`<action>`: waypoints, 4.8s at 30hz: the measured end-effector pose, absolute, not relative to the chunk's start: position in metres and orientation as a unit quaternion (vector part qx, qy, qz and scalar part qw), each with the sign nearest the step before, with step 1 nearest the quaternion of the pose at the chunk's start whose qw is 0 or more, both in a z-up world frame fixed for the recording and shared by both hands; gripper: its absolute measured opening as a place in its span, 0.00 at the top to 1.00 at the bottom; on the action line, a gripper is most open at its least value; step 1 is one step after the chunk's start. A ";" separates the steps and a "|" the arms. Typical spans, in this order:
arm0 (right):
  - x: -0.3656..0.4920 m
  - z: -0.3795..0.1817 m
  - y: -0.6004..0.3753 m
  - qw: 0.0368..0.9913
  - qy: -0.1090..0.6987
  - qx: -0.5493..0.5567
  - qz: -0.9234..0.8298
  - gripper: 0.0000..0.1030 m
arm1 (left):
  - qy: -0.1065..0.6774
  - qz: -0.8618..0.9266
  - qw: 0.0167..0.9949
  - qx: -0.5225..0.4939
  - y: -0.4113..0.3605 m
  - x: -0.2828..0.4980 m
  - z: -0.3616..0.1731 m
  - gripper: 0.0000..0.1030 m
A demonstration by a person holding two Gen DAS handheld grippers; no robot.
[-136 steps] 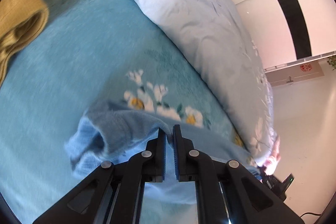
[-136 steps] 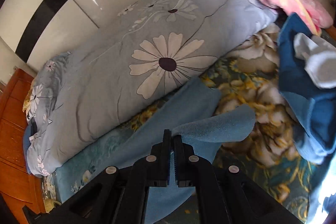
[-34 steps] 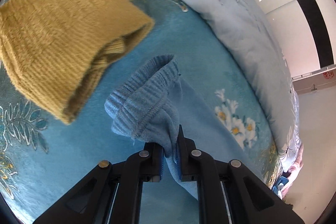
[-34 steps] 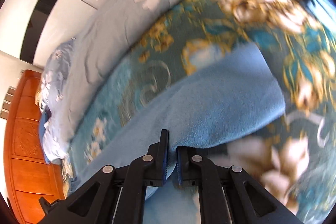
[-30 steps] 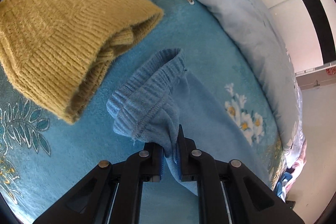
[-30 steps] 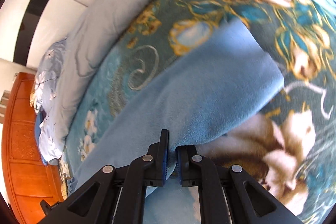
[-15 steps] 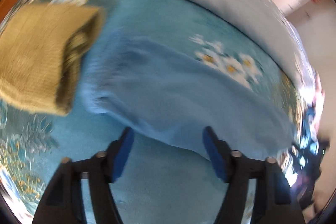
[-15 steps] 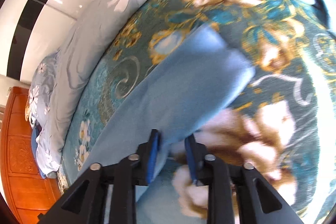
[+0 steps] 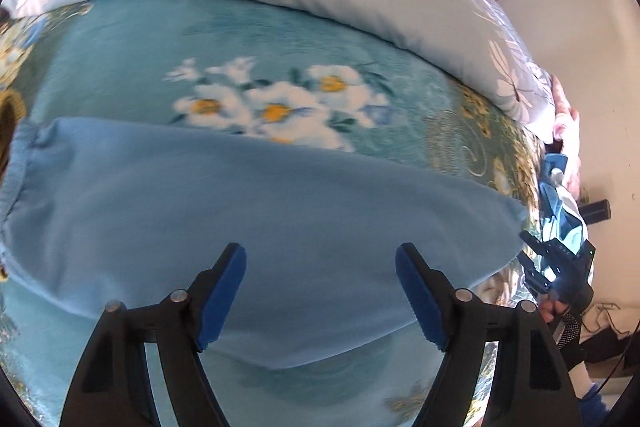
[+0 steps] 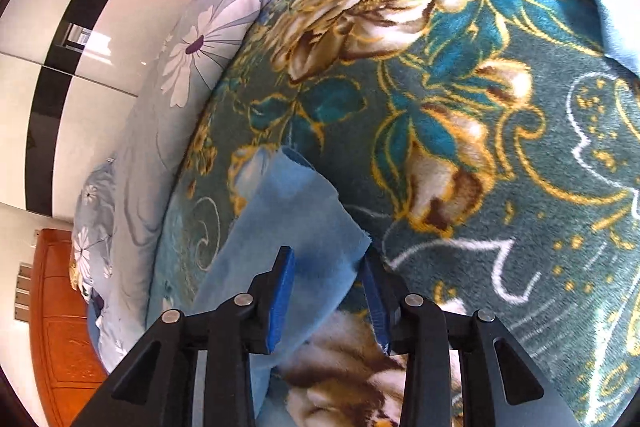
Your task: Fold clothes
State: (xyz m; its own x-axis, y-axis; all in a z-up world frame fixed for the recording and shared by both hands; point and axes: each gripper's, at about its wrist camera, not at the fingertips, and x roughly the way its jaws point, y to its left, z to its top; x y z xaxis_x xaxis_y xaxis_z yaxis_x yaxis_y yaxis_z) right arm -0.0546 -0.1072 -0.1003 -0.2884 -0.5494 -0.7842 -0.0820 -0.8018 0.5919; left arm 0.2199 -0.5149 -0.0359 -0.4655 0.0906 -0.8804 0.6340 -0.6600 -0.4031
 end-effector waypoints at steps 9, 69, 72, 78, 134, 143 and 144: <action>-0.078 -0.087 -0.115 0.193 -0.250 0.570 -0.759 0.92 | 0.359 -0.769 0.162 0.503 -0.492 0.189 -0.034 0.24; 0.208 -0.064 -0.448 0.491 0.179 0.529 -0.669 0.72 | 0.459 -0.714 0.281 0.448 -0.597 0.404 -0.051 0.24; 0.213 -0.053 -0.442 0.510 0.156 0.523 -0.665 0.64 | 0.477 -0.710 0.275 0.439 -0.605 0.403 -0.057 0.24; 0.188 -0.040 -0.406 0.459 0.128 0.517 -0.711 0.58 | 0.558 -0.685 0.265 0.386 -0.621 0.414 -0.073 0.24; 0.127 -0.029 -0.380 0.426 0.146 0.521 -0.725 0.70 | 0.533 -0.699 0.259 0.401 -0.620 0.400 -0.059 0.24; 0.062 -0.049 -0.349 0.357 0.099 0.569 -0.734 0.70 | 0.433 -0.782 0.093 0.437 -0.556 0.278 -0.034 0.24; 0.059 -0.050 -0.352 0.358 0.104 0.568 -0.734 0.70 | 0.425 -0.787 0.082 0.441 -0.549 0.263 -0.034 0.24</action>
